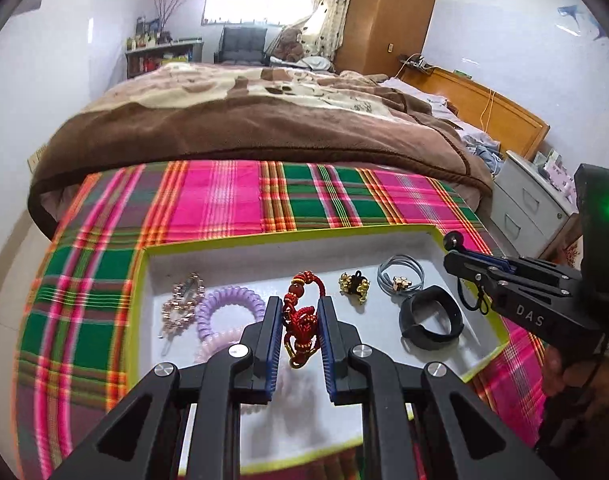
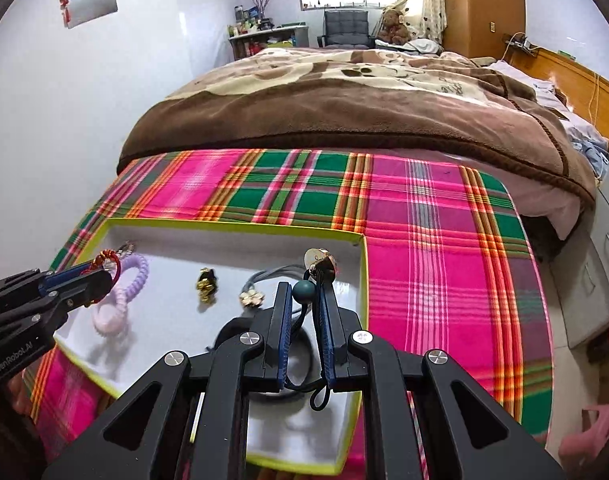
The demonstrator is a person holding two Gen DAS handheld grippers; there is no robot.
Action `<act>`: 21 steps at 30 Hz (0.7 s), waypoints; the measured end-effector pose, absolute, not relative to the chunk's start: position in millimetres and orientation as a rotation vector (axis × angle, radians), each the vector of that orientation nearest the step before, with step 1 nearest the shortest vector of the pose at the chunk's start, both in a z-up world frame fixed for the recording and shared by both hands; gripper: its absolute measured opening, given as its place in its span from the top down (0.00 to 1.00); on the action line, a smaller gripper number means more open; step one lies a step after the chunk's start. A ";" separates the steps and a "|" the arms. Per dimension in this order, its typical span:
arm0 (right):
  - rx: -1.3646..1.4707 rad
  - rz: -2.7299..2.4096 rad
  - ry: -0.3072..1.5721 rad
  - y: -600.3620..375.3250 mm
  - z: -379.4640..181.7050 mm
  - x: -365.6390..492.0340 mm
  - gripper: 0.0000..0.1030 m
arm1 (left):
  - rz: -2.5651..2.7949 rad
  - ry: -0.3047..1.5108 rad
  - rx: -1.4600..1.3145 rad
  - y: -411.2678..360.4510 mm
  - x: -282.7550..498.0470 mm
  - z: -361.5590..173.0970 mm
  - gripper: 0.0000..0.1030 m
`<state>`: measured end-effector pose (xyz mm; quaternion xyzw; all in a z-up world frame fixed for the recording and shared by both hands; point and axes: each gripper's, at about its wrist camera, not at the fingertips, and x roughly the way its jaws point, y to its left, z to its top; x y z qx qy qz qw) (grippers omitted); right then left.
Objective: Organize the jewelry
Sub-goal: 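Carry the tassel and cord with both tools into the yellow box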
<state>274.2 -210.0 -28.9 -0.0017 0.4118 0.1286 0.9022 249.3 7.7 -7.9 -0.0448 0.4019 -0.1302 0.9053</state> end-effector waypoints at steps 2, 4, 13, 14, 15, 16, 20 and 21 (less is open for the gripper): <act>0.003 0.265 0.860 -211.0 -31.5 279.0 0.86 | -0.264 0.841 -0.101 6.8 256.0 -12.7 0.83; 0.006 0.261 0.868 -211.2 -34.2 284.3 0.86 | -0.258 0.854 -0.109 6.2 263.1 -17.1 0.83; -0.005 0.274 0.894 -207.0 -43.3 293.1 0.86 | -0.246 0.886 -0.118 3.5 277.8 -29.7 0.83; -0.003 0.274 0.896 -207.1 -44.1 294.0 0.86 | -0.247 0.892 -0.119 3.6 278.5 -31.4 0.83; -0.001 0.276 0.899 -207.3 -45.3 294.1 0.86 | -0.249 0.898 -0.119 3.6 279.0 -33.2 0.83; 0.000 0.277 0.902 -207.0 -46.3 294.8 0.86 | -0.250 0.905 -0.123 3.6 279.7 -34.7 0.83; 0.003 0.269 0.907 -207.9 -49.0 296.7 0.86 | -0.252 0.911 -0.128 4.8 281.3 -37.4 0.83; 0.006 0.271 0.906 -208.4 -49.1 296.2 0.86 | -0.250 0.911 -0.128 4.8 281.8 -37.6 0.83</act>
